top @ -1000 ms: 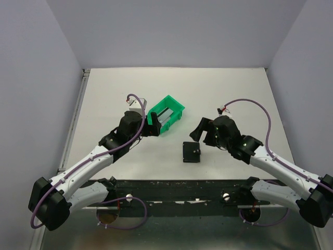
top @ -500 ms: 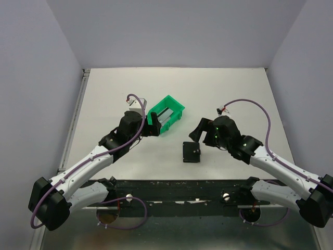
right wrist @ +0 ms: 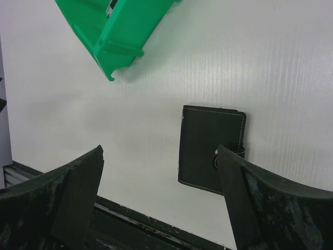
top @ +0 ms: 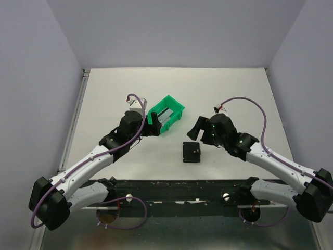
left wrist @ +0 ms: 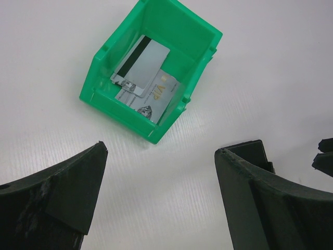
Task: Put the credit cards into the card holder
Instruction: Move the storage box to the center of the board.
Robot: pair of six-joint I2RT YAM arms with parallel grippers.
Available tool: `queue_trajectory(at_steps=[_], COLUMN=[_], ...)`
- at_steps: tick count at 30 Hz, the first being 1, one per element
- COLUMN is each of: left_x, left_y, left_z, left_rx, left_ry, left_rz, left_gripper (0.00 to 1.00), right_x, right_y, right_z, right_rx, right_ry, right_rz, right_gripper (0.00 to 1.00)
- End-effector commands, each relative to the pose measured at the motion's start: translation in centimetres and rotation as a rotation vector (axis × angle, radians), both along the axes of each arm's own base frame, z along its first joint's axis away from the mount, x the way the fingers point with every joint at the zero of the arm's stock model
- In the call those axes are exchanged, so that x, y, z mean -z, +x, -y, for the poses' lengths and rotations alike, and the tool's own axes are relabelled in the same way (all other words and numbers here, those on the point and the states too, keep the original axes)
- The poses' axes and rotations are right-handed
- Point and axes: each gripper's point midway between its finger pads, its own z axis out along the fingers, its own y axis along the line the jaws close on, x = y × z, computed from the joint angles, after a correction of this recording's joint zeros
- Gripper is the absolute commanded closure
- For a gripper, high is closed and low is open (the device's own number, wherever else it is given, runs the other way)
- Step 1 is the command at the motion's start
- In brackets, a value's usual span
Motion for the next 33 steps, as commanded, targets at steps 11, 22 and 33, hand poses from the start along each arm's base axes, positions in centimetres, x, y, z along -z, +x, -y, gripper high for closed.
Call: queue_trajectory(at_steps=[11, 22, 33], left_x=[-1.3, -2.0, -2.1], left_y=[0.4, 0.2, 0.1], left_z=[-0.6, -0.8, -0.9], left_rx=[-0.025, -0.026, -0.024], left_ry=[-0.021, -0.030, -0.031], left_rz=[0.022, 0.038, 0.041], left_gripper=[0.01, 0.01, 0.01], right_x=[-1.8, 0.8, 4.0], right_y=[6.0, 10.3, 12.5], right_z=[-6.4, -9.7, -10.3], right_rx=[0.074, 0.202, 0.250], right_ry=[0.133, 0.175, 0.029], right_rz=[-0.066, -0.157, -0.222], right_gripper=[0.06, 0.18, 0.28])
